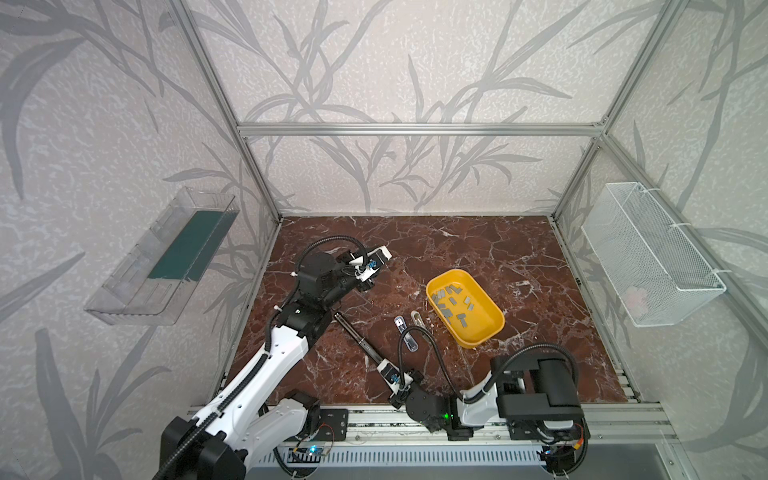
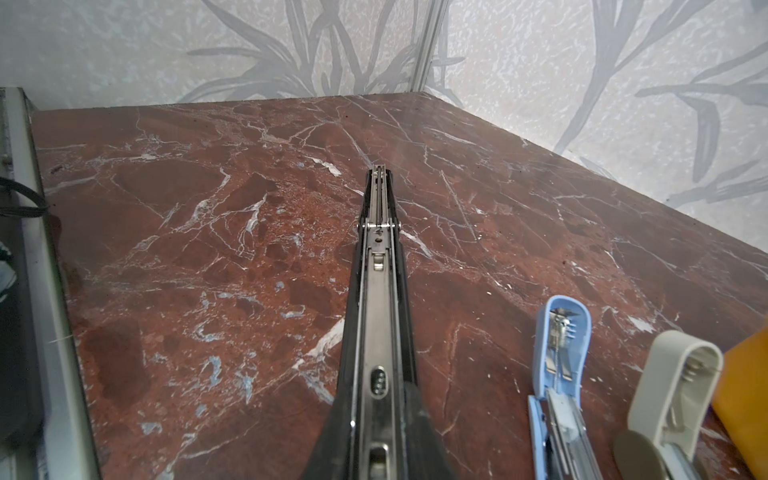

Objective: Load the staples into the stapler
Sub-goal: 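Lower the open black stapler onto the table with the right gripper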

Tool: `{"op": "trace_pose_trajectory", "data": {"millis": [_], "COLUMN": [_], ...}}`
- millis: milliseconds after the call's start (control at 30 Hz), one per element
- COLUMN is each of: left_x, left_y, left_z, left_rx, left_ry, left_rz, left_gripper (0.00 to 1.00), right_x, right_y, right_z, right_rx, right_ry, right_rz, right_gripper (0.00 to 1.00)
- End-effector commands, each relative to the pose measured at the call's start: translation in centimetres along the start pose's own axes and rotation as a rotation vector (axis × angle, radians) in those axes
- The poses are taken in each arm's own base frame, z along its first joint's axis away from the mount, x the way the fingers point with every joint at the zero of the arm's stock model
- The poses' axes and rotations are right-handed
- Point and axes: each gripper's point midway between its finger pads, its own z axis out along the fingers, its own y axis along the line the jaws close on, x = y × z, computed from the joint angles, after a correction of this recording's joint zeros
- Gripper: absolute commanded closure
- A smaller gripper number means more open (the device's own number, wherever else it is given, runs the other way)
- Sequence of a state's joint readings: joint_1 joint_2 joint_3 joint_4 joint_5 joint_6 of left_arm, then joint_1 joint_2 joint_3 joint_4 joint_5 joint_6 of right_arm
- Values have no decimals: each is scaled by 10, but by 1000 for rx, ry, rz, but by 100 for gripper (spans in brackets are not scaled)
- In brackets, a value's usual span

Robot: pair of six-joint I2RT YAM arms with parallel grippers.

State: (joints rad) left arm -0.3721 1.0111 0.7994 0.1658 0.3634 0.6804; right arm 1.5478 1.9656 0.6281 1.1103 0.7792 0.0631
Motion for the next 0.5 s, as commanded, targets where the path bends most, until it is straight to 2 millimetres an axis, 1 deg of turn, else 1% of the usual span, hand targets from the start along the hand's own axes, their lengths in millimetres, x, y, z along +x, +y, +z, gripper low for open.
{"op": "trace_pose_trajectory", "data": {"millis": [0,133,200,333,467], "left_x": [-7,-7,-8,-8,-5], "left_y": [6,7,6,2,6], "left_z": [-4,-4,-5,-5,-4], "left_rx": [-20,-20,-14,5,-11], "left_ry": [-18,-20,-26,-29,-15], "left_rz": [1,1,4,8,8], "left_gripper": [67,67,67,67,67], "right_x": [-40,-16,-7,7,18], "right_y": [-10,-13,-15,-13,-11], "right_z": [6,17,20,24,27], "right_rx": [81,72,77,86,91], "right_ry": [-118,-34,-16,13,37], "right_rz": [178,200,202,198,200], "right_gripper": [100,100,100,100,100]}}
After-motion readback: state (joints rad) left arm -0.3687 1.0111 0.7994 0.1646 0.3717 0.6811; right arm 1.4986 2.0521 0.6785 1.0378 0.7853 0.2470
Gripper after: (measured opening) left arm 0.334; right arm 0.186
